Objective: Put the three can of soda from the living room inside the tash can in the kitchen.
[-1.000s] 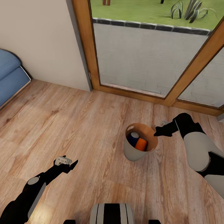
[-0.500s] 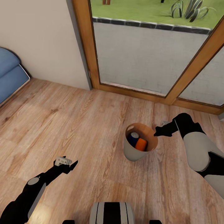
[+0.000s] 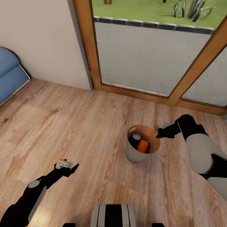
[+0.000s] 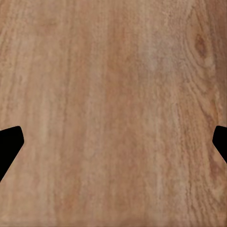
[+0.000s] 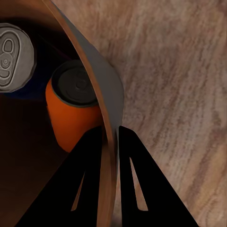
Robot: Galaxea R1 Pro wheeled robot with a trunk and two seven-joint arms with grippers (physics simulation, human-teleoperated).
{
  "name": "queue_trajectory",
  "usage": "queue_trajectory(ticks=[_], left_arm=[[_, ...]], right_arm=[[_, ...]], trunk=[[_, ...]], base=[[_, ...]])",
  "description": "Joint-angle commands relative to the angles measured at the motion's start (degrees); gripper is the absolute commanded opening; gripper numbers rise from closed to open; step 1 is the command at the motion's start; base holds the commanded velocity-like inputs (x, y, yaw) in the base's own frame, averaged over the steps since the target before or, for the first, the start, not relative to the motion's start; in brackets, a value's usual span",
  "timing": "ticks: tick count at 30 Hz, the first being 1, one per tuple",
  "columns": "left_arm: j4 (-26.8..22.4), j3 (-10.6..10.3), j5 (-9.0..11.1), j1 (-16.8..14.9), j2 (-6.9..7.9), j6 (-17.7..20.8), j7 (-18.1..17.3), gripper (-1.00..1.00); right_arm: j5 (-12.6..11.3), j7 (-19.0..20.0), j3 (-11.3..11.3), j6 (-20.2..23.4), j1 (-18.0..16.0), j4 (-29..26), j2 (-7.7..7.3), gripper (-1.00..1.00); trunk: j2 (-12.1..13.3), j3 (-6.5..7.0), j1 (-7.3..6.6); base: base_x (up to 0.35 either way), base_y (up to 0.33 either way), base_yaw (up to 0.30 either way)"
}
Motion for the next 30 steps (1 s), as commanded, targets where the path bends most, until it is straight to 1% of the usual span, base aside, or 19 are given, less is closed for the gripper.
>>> queue_trajectory(ticks=[1, 5, 15, 21, 23, 30], left_arm=[[0.04, 0.00, -0.01, 0.01, 0.00, 0.00, 0.00, 1.00], [0.14, 0.00, -0.02, 0.00, 0.00, 0.00, 0.00, 1.00], [0.14, 0.09, 0.05, -0.01, 0.00, 0.00, 0.00, 1.00], [0.21, 0.03, -0.06, 0.01, 0.00, 0.00, 0.00, 1.00], [0.22, 0.01, -0.09, -0.02, 0.00, 0.00, 0.00, 1.00], [0.22, 0.00, 0.04, -0.03, 0.00, -0.06, 0.00, 1.00]], right_arm=[[-1.15, 0.23, -0.12, 0.66, -0.02, 0.02, 0.00, -1.00], [-1.10, 0.23, -0.12, 0.66, -0.02, 0.02, -0.01, -1.00], [-0.96, 0.23, -0.11, 0.66, -0.02, 0.02, -0.01, -1.00], [-0.91, 0.30, -0.11, 0.66, -0.02, 0.02, -0.01, -1.00], [-0.91, 0.31, -0.11, 0.66, -0.02, 0.02, -0.01, -1.00], [-0.76, 0.32, -0.09, 0.66, 0.04, 0.02, 0.00, -1.00]], trunk=[[-0.42, -0.18, 0.22], [-2.02, -0.90, 1.09], [-2.02, -0.90, 1.09], [-4.41, -1.98, 2.40], [-4.44, -2.42, 2.45], [-4.44, -2.42, 2.45]], base=[[0.000, 0.000, 0.000], [0.000, 0.000, 0.000], [0.000, 0.000, 0.000], [0.000, 0.000, 0.000], [0.000, 0.000, 0.000], [0.000, 0.000, 0.000]])
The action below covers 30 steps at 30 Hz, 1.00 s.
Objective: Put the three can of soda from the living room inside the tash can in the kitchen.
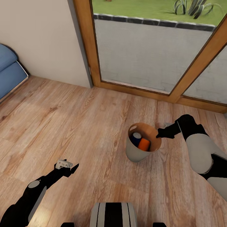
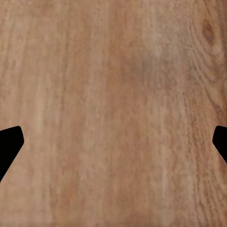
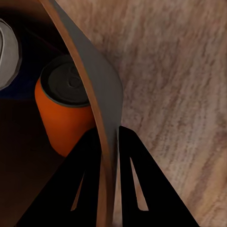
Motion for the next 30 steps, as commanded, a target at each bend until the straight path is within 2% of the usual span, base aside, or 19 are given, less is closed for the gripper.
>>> queue_trajectory(ticks=[1, 9, 10, 30], left_arm=[[0.00, 0.00, 0.01, 0.01, 0.00, -0.02, 0.00, 1.00], [0.00, 0.00, -0.01, -0.01, 0.00, -0.03, 0.00, 1.00], [0.00, 0.00, -0.03, 0.01, 0.00, -0.03, 0.00, 1.00], [0.00, 0.00, -0.06, 0.03, 0.00, -0.03, 0.00, 1.00]], right_arm=[[-0.84, 0.11, -0.09, 0.60, 0.15, 0.04, 0.01, -1.00], [-1.01, 0.12, -0.10, 0.60, 0.35, -0.05, 0.03, -1.00], [-1.04, 0.15, -0.10, 0.60, 0.36, -0.08, 0.02, 1.00], [-1.01, -0.18, -0.13, 0.60, 0.56, -0.13, 0.04, 1.00]], trunk=[[0.00, 0.00, 0.00], [0.00, 0.00, 0.00], [0.00, 0.00, 0.00], [0.00, 0.00, 0.00]], base=[[0.000, 0.000, 0.000], [0.000, 0.000, 0.000], [0.000, 0.000, 0.000], [0.000, 0.000, 0.000]])
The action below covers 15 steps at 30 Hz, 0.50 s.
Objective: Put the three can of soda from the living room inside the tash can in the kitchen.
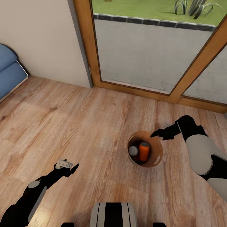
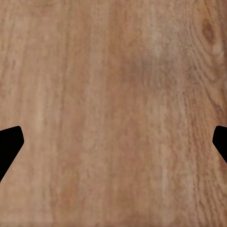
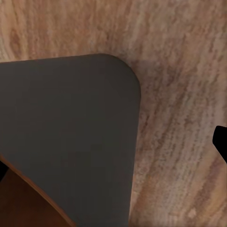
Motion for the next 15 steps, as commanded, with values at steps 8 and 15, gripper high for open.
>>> queue_trajectory(ticks=[8, 15], left_arm=[[0.00, 0.00, -0.01, -0.01, 0.00, 0.00, 0.02, 1.00], [0.27, 0.08, -0.01, -0.01, 0.00, 0.00, 0.08, 1.00]], right_arm=[[0.42, -0.27, 0.14, 0.02, 0.00, -0.02, -0.01, 1.00], [0.45, -0.26, 0.17, 0.02, 0.77, -0.08, 0.03, 1.00]], trunk=[[0.00, 0.00, 0.00], [0.00, 0.00, 0.00]], base=[[0.000, 0.000, 0.000], [0.000, 0.000, 0.000]])
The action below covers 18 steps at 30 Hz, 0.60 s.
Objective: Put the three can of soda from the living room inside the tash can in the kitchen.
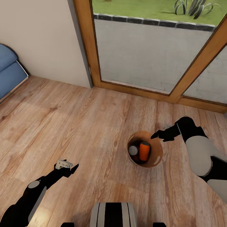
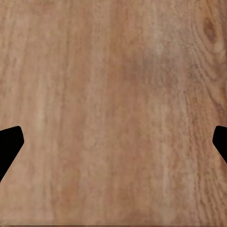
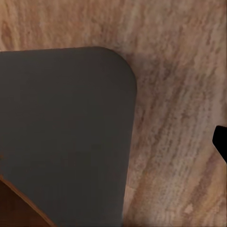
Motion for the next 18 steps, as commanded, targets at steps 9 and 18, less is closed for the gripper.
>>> queue_trajectory(ticks=[9, 18], left_arm=[[1.17, -0.02, 0.07, -0.03, 0.00, 0.21, 2.55, 1.00], [1.25, -0.08, -0.11, 0.02, -0.19, 0.32, 5.31, 1.00]], right_arm=[[-0.28, 0.15, 0.14, 0.00, 1.17, -2.25, 0.30, 1.00], [-0.02, 0.16, 0.10, 0.00, 1.25, -2.49, 0.23, 1.00]], trunk=[[2.81, 1.70, -1.58], [6.42, 3.32, -3.56]], base=[[0.000, 0.000, 0.000], [0.000, 0.000, 0.000]])
